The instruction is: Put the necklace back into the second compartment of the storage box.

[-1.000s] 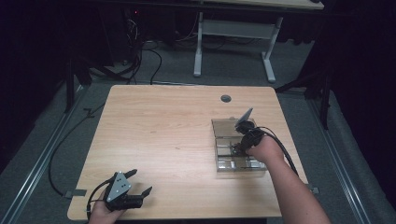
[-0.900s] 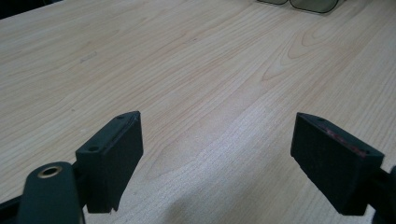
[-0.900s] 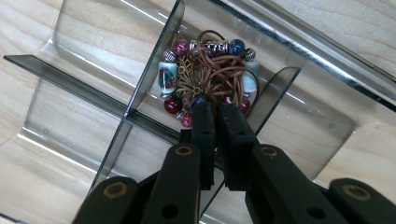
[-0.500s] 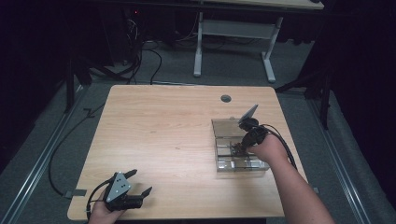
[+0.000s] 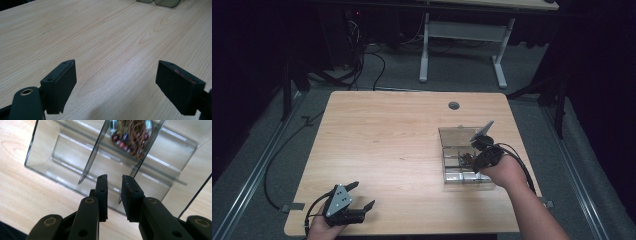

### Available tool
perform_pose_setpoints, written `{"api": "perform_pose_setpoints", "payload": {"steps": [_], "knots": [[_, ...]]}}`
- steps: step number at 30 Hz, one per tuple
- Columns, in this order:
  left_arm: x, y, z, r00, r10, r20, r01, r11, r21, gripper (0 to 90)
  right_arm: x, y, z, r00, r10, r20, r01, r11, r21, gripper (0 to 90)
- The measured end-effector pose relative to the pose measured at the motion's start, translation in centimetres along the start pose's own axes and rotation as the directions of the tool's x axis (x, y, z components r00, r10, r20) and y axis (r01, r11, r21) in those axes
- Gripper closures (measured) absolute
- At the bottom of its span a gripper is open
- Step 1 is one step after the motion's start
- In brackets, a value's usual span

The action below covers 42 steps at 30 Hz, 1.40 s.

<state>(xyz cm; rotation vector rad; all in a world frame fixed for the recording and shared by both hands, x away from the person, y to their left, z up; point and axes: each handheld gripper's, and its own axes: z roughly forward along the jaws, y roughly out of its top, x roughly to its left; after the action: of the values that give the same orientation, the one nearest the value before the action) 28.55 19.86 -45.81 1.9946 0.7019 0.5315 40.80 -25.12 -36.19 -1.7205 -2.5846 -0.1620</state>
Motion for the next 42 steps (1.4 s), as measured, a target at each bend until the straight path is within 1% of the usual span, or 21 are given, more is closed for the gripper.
{"api": "perform_pose_setpoints", "payload": {"steps": [1, 3, 6, 9, 11, 18, 19, 20, 23, 26, 28, 29, 31, 32, 35, 36, 38, 40, 41, 42], "knots": [[0.0, 0.0, 0.0, 1.0000, -0.001, -0.001, 0.001, 1.0000, -0.002, 17.4, 0.1, -0.3, -0.1, 0.9999, -0.010, 0.004, 0.010, 1.000, -0.006, 75.4], [0.0, 0.0, 0.0, 1.0000, -0.001, -0.001, 0.001, 1.0000, -0.002, 17.4, 0.3, -0.9, -0.3, 0.9999, -0.004, -0.012, 0.004, 1.000, -0.018, 74.7], [0.0, 0.0, 0.0, 1.0000, -0.002, -0.002, 0.002, 1.0000, -0.003, 17.3, 0.5, -1.8, -0.5, 0.9998, -0.006, -0.020, 0.005, 1.000, -0.027, 73.4], [0.0, 0.0, 0.0, 1.0000, -0.001, -0.003, 0.001, 1.0000, -0.002, 17.3, 0.8, -2.5, -0.5, 0.9995, 0.004, -0.030, -0.005, 0.999, -0.035, 72.6], [0.0, 0.0, 0.0, 1.0000, 0.000, -0.003, 0.000, 1.0000, -0.001, 17.3, 0.9, -3.0, -0.3, 0.9993, -0.002, -0.038, 0.001, 0.999, -0.039, 72.2], [-0.1, 0.0, 0.0, 1.0000, 0.003, -0.005, -0.003, 1.0000, 0.003, 17.3, 1.4, -4.4, 0.6, 0.9985, 0.010, -0.053, -0.012, 0.999, -0.043, 68.6], [-0.1, 0.0, 0.0, 1.0000, 0.002, -0.006, -0.002, 1.0000, 0.002, 17.2, 1.3, -4.7, 0.8, 0.9986, 0.005, -0.052, -0.007, 0.999, -0.045, 68.3], [-0.1, 0.0, 0.0, 1.0000, 0.002, -0.006, -0.002, 1.0000, 0.001, 17.2, 1.4, -4.8, 0.9, 0.9984, 0.014, -0.055, -0.016, 0.999, -0.043, 68.0], [-0.1, 0.0, 0.0, 1.0000, 0.001, -0.006, -0.001, 1.0000, 0.000, 17.2, 1.4, -5.4, 1.5, 0.9981, 0.020, -0.058, -0.023, 0.998, -0.050, 66.8], [-0.1, 0.0, 0.0, 1.0000, 0.004, -0.006, -0.004, 1.0000, 0.001, 17.2, 1.5, -6.0, 1.9, 0.9982, 0.014, -0.058, -0.019, 0.996, -0.088, 62.2], [-0.1, 0.0, 0.0, 1.0000, 0.005, -0.005, -0.005, 1.0000, 0.001, 17.2, 1.4, -6.6, 2.2, 0.9980, 0.011, -0.062, -0.019, 0.990, -0.142, 60.8], [-0.1, 0.0, 0.0, 1.0000, 0.006, -0.005, -0.006, 1.0000, 0.001, 17.2, 1.4, -6.9, 2.5, 0.9974, 0.008, -0.072, -0.021, 0.984, -0.176, 59.6], [-0.1, 0.0, 0.1, 1.0000, 0.007, -0.005, -0.007, 1.0000, 0.003, 17.2, 1.4, -7.8, 2.9, 0.9964, 0.017, -0.083, -0.037, 0.967, -0.252, 58.8], [-0.1, 0.0, 0.1, 1.0000, 0.008, -0.006, -0.008, 1.0000, 0.002, 17.2, 1.3, -8.3, 3.3, 0.9951, 0.017, -0.097, -0.045, 0.956, -0.290, 58.5], [-0.1, 0.0, 0.1, 0.9999, 0.010, -0.005, -0.010, 0.9999, 0.003, 17.2, 1.4, -9.8, 4.5, 0.9921, 0.013, -0.125, -0.062, 0.914, -0.400, 58.4], [-0.1, 0.0, 0.1, 0.9999, 0.013, -0.005, -0.013, 0.9999, 0.006, 17.2, 1.4, -10.3, 4.9, 0.9924, 0.002, -0.123, -0.056, 0.897, -0.439, 58.3], [-0.2, 0.0, 0.2, 0.9998, 0.016, -0.008, -0.016, 0.9998, 0.009, 17.2, 1.5, -11.3, 5.8, 0.9926, -0.023, -0.119, -0.042, 0.857, -0.514, 58.0], [-0.3, 0.0, 0.2, 0.9998, 0.019, -0.011, -0.019, 0.9998, 0.010, 17.2, 1.7, -12.1, 6.8, 0.9916, -0.054, -0.117, -0.024, 0.812, -0.584, 58.0], [-0.3, 0.0, 0.2, 0.9998, 0.019, -0.010, -0.019, 0.9998, 0.011, 17.2, 1.8, -12.5, 7.2, 0.9906, -0.063, -0.121, -0.024, 0.790, -0.613, 58.0], [-0.3, 0.0, 0.2, 0.9997, 0.020, -0.011, -0.020, 0.9997, 0.012, 17.2, 1.8, -12.8, 7.7, 0.9899, -0.076, -0.120, -0.019, 0.766, -0.642, 57.9]]}}
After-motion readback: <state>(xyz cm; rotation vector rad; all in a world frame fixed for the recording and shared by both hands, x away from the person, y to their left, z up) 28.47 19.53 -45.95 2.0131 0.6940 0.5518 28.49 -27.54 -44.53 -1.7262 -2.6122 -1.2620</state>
